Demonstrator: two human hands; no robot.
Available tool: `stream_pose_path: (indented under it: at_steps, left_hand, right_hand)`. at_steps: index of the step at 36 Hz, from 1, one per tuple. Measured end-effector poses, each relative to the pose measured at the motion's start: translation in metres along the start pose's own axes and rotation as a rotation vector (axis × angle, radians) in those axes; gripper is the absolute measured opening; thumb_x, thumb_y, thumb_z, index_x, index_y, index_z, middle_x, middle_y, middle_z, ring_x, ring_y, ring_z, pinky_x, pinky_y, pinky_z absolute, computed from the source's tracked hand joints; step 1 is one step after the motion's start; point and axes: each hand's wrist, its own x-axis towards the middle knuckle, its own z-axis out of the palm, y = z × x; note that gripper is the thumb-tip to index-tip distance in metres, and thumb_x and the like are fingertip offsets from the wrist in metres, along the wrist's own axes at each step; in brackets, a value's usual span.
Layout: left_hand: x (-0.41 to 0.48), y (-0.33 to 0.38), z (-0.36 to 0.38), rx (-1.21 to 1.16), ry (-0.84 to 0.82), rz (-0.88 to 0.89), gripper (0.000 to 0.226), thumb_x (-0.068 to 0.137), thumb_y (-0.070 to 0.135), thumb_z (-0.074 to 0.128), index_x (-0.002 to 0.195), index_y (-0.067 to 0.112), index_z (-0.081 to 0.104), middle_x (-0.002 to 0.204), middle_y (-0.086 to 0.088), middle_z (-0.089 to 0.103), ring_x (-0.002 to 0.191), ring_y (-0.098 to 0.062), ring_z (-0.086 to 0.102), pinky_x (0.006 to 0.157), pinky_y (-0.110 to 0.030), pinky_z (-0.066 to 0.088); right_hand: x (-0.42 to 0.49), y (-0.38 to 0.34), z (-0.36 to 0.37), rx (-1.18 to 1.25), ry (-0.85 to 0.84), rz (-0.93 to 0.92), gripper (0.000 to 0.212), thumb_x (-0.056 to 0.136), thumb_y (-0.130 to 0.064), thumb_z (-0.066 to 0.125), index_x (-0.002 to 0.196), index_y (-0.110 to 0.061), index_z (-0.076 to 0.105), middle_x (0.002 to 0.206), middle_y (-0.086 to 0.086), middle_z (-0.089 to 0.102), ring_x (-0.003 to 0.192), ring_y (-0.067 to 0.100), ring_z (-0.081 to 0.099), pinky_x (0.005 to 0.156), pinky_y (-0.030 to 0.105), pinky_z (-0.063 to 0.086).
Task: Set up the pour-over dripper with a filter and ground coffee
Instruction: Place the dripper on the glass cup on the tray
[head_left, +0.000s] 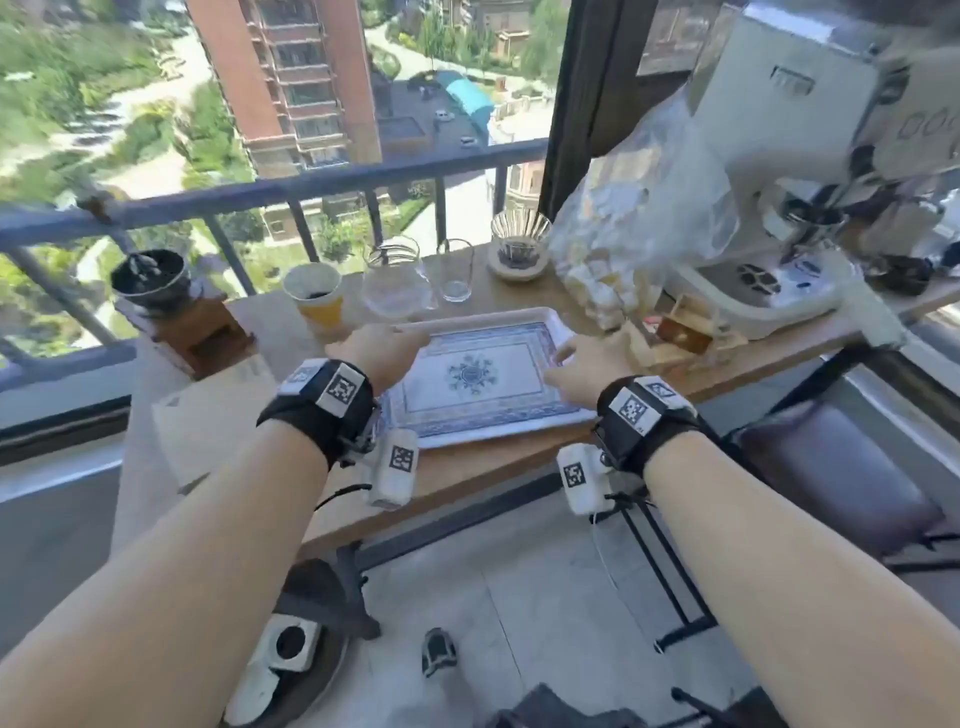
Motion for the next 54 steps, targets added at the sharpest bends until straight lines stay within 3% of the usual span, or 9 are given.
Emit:
stream_pose_path:
  at_steps: [7,11,17,25,30,33,37,42,54]
  left_hand:
    - [-0.002,0.001,0.019,0.019,-0.092,-0.011,0.059,0.096,0.052,0.034,0.142,0.026,0.060,0.115,-0.015,0.064,0.085,-0.031,0.060,0.069,-0.033,0.045]
    - [-0.002,-0.005,0.025,-0.095,-0.072,-0.086,0.074,0.078,0.054,0.048,0.127,0.002,0.067,0.133,-0.024,0.063,0.125,-0.044,0.058,0.107,-0.053,0.046]
    - [-0.012,-0.003,0.030,-0.056,-0.126,-0.096,0.076,0.073,0.055,0.047,0.123,0.004,0.069,0.132,-0.024,0.063,0.125,-0.043,0.057,0.108,-0.052,0.046]
    - [-0.024,-0.001,0.038,0.120,-0.207,-0.112,0.077,0.076,0.068,0.029,0.133,0.028,0.060,0.134,-0.020,0.057,0.106,-0.033,0.054,0.091,-0.041,0.048]
    - [-0.029,0.000,0.033,0.057,-0.121,-0.014,0.041,0.103,0.046,0.040,0.127,0.019,0.060,0.117,-0.012,0.064,0.095,-0.028,0.064,0.081,-0.037,0.054]
    - [-0.028,0.006,0.025,-0.089,-0.102,-0.031,0.024,0.105,0.027,0.049,0.121,0.013,0.060,0.113,-0.013,0.068,0.074,-0.021,0.061,0.057,-0.028,0.047]
    - [-0.026,0.011,0.013,-0.152,0.012,-0.042,0.045,0.082,0.054,0.050,0.092,0.013,0.066,0.092,-0.008,0.075,0.081,-0.024,0.070,0.088,-0.047,0.059]
    - [-0.020,0.013,0.008,-0.215,0.102,-0.052,0.020,0.095,0.033,0.055,0.105,0.015,0.054,0.090,0.000,0.062,0.074,-0.015,0.057,0.061,-0.032,0.044]
    - [-0.010,0.007,-0.006,-0.344,0.003,-0.086,0.008,0.096,0.006,0.061,0.088,0.008,0.061,0.091,-0.009,0.060,0.078,-0.021,0.060,0.073,-0.034,0.051]
  right_hand:
    - [-0.001,0.025,0.001,-0.067,0.019,0.105,0.040,0.094,-0.019,0.060,0.060,-0.016,0.038,0.059,0.004,0.042,0.050,0.020,0.042,0.043,0.030,0.026]
    - [0.002,0.030,0.001,-0.062,0.023,0.131,0.034,0.095,-0.021,0.056,0.065,-0.014,0.043,0.071,0.008,0.051,0.065,0.027,0.051,0.052,0.030,0.035]
    - [0.005,0.031,-0.005,-0.146,0.040,0.190,0.027,0.095,-0.036,0.057,0.096,-0.010,0.049,0.123,0.022,0.054,0.121,0.042,0.053,0.093,0.042,0.044]
    - [0.003,0.047,0.000,-0.148,0.009,0.192,0.035,0.093,-0.042,0.062,0.076,-0.013,0.053,0.075,0.005,0.055,0.081,0.028,0.057,0.061,0.034,0.038]
    - [-0.005,0.033,0.001,-0.241,-0.024,0.169,0.042,0.084,-0.047,0.059,0.111,-0.015,0.058,0.134,0.018,0.048,0.132,0.040,0.037,0.101,0.050,0.043]
    - [-0.010,0.020,0.000,-0.191,0.016,0.068,0.041,0.081,-0.048,0.059,0.104,-0.014,0.061,0.128,0.015,0.053,0.115,0.034,0.052,0.089,0.043,0.050]
    - [-0.014,-0.004,0.013,0.158,-0.172,-0.141,0.027,0.093,-0.037,0.064,0.087,-0.012,0.058,0.089,0.001,0.064,0.072,0.017,0.062,0.062,0.030,0.051]
    - [-0.013,-0.034,0.040,0.309,-0.336,-0.134,0.041,0.102,-0.040,0.057,0.127,-0.007,0.058,0.106,0.006,0.065,0.080,0.016,0.073,0.062,0.027,0.061]
    - [-0.009,-0.058,0.052,0.289,-0.310,-0.221,0.034,0.106,-0.041,0.050,0.088,-0.016,0.062,0.095,0.005,0.070,0.091,0.024,0.075,0.088,0.043,0.062]
